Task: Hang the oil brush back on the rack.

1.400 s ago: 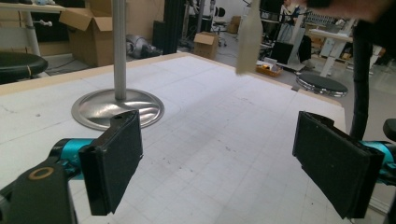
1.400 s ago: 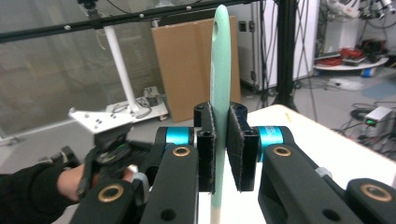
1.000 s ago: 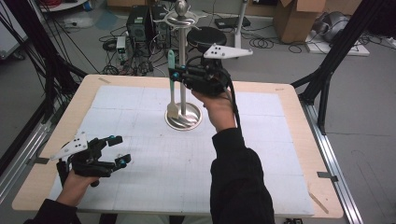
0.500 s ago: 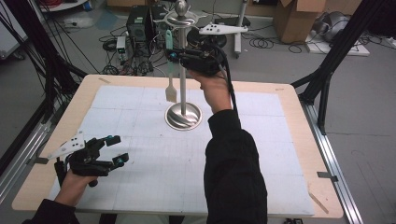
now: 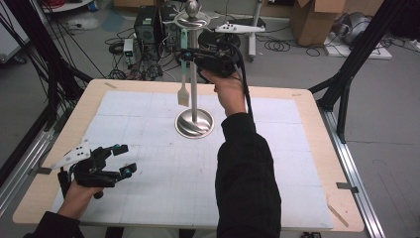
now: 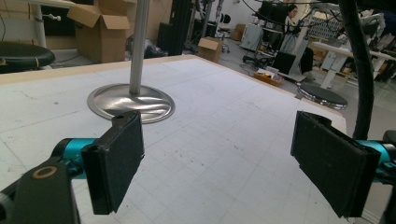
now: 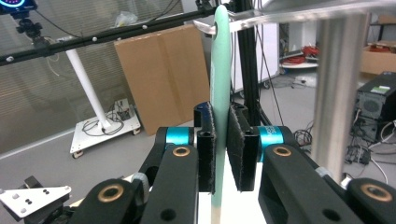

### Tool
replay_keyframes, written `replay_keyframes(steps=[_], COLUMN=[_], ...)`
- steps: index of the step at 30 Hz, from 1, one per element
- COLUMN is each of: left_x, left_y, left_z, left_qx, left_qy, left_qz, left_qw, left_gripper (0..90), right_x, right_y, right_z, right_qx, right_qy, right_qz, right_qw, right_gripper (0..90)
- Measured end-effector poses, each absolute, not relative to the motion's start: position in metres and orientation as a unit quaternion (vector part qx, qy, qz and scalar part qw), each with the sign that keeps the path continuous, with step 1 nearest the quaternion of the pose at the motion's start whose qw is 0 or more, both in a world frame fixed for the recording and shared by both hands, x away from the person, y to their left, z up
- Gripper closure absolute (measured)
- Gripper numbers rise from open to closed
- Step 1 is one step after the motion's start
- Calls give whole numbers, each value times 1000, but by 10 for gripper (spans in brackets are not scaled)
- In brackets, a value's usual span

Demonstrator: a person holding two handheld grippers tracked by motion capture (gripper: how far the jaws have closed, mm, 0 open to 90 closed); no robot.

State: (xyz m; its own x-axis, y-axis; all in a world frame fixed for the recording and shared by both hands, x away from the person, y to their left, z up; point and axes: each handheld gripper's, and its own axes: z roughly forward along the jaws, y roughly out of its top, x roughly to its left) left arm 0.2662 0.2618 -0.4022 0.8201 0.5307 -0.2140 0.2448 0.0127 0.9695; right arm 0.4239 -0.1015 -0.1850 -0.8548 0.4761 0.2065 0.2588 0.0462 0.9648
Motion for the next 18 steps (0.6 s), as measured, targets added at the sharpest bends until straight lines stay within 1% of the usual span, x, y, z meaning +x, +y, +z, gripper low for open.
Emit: replay_keyframes(steps=[2, 4, 5, 7, 9, 11, 14, 18], left_x=[266, 266, 266, 267, 267, 268, 268, 269], left_y=[262, 263, 264, 266, 268, 270, 272, 273], left_z=[-402, -403, -403, -404, -404, -405, -406, -407], left_qx=[692, 691, 690, 689, 689, 685, 681, 678], left_qy=[282, 283, 285, 288, 293, 296, 302, 307], left_qz=[109, 110, 110, 112, 116, 117, 120, 123], left_qw=[656, 656, 656, 655, 653, 655, 656, 657], left_gripper=[176, 176, 177, 178, 179, 179, 179, 179], right_x=[423, 421, 420, 417, 413, 408, 396, 378], right_y=[-102, -102, -102, -104, -108, -115, -128, -152], right_z=[-186, -187, -188, -191, -196, -203, -216, -240], right_qx=[254, 249, 249, 247, 249, 253, 270, 284], right_qy=[719, 721, 721, 723, 726, 726, 725, 733], right_qz=[641, 641, 639, 637, 630, 627, 614, 592], right_qw=[86, 91, 97, 105, 119, 127, 156, 178], right_gripper=[823, 802, 727, 640, 517, 433, 331, 258])
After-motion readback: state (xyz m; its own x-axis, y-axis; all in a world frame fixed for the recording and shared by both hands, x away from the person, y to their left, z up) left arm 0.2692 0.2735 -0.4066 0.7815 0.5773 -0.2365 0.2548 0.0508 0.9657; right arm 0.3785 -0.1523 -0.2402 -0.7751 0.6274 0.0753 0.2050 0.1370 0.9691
